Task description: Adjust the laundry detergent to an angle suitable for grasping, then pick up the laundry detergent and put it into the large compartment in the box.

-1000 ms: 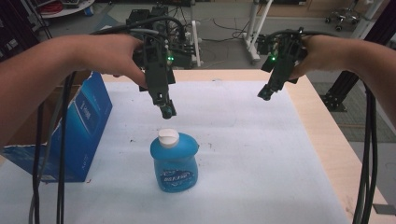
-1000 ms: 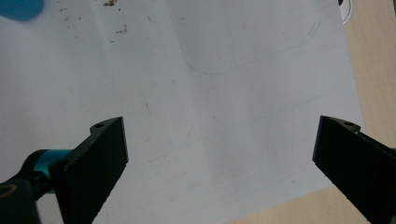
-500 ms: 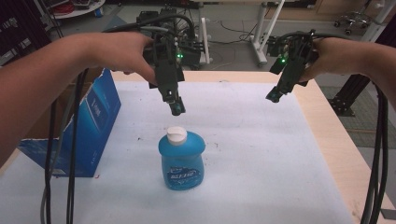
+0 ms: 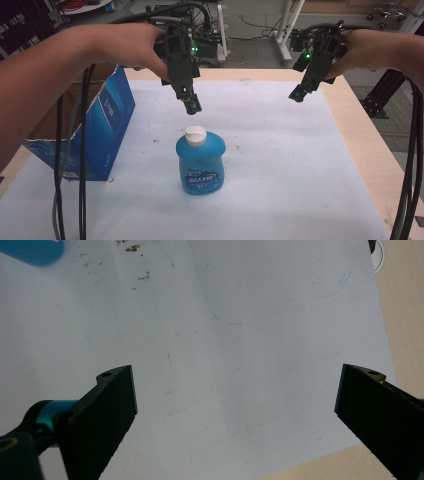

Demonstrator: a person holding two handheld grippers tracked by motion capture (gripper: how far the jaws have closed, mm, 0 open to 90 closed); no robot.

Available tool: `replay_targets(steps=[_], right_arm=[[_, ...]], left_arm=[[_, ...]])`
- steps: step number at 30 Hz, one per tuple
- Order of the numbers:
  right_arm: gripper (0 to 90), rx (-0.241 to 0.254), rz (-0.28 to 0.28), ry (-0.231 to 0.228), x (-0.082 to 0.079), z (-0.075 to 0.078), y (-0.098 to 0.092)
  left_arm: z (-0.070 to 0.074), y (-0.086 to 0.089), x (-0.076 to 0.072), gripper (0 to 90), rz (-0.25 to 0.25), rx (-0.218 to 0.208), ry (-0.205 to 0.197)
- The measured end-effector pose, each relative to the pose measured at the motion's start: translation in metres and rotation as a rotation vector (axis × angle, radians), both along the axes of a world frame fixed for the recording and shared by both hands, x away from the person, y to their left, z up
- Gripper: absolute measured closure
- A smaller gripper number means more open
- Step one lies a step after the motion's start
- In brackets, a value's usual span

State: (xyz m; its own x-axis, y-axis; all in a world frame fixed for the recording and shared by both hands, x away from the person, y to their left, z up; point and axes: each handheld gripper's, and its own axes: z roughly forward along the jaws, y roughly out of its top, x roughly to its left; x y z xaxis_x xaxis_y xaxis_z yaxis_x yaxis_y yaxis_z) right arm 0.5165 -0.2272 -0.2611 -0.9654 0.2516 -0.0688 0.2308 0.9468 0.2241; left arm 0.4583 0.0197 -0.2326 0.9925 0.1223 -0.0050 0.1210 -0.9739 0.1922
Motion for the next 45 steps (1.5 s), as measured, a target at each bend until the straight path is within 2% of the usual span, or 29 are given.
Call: replay_targets(steps=[13, 18, 22, 26, 35, 45], right_arm=[[2.4, 0.001, -0.003, -0.01, -0.005, 0.004, -0.002], [2.4, -0.004, -0.002, -0.006, -0.005, 0.002, -0.003], [2.4, -0.01, -0.003, -0.005, -0.005, 0.001, -0.004], [2.4, 0.0, 0.001, -0.008, -0.006, 0.003, -0.006], [2.4, 0.0, -0.005, -0.008, -0.01, 0.002, -0.009], [2.4, 0.002, -0.002, -0.017, -0.015, 0.003, -0.009]], left_arm=[[0.004, -0.001, -0.003, 1.7, 0.0, -0.015, -0.003], [0.01, 0.0, -0.005, 1.7, 0.01, -0.052, 0.015], [0.013, 0.0, -0.007, 1.6, 0.028, -0.069, 0.053], [0.018, 0.001, -0.015, 1.7, 0.038, -0.086, 0.076], [0.023, 0.002, -0.031, 1.6, 0.039, -0.098, 0.086], [0.017, -0.008, -0.047, 1.7, 0.029, -0.088, 0.09]])
